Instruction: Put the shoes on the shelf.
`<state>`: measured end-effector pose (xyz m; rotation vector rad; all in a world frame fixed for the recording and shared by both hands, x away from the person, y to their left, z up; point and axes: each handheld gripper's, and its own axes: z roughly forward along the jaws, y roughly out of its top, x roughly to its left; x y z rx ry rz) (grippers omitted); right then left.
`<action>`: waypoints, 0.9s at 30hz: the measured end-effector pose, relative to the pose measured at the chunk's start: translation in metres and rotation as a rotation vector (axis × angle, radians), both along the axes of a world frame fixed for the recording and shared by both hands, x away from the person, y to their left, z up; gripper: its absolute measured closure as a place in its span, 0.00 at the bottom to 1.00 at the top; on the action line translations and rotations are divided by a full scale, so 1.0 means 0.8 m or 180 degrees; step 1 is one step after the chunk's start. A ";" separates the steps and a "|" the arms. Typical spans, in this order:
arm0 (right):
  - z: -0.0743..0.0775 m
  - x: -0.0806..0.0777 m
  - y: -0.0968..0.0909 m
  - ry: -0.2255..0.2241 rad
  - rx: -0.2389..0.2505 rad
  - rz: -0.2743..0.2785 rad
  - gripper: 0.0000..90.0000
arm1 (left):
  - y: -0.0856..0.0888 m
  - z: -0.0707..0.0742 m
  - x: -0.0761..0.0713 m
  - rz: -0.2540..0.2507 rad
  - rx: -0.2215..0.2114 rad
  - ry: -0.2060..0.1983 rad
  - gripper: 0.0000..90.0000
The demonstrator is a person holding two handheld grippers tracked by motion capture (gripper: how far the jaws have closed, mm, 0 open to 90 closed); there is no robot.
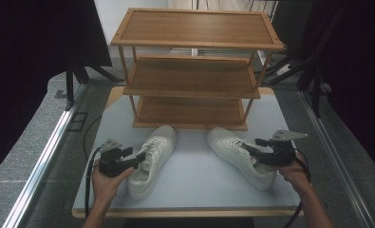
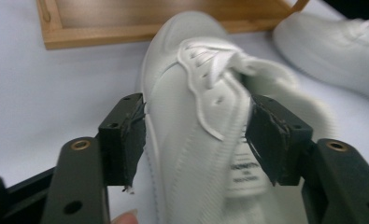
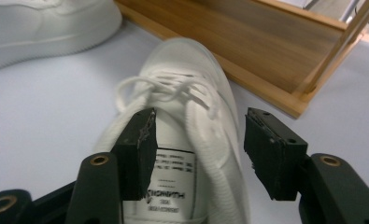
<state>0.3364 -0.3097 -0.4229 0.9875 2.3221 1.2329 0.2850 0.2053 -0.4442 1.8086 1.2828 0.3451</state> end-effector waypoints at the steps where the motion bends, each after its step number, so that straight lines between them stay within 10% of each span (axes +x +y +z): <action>1: -0.002 0.003 0.000 0.0032 -0.0027 -0.0003 0.49 | -0.001 -0.002 0.002 0.0010 0.0039 0.0010 0.44; 6: -0.021 0.013 0.008 0.0061 -0.0272 0.0028 0.52 | -0.012 -0.015 0.013 -0.0035 0.0236 0.0076 0.51; 21: -0.031 0.024 0.007 0.0064 -0.0325 -0.0146 0.86 | -0.022 -0.019 0.014 0.0030 0.0474 -0.0011 0.83; 27: -0.031 0.024 0.005 0.0073 -0.0264 -0.0202 0.91 | -0.017 -0.021 0.012 0.0041 0.0333 -0.0078 0.90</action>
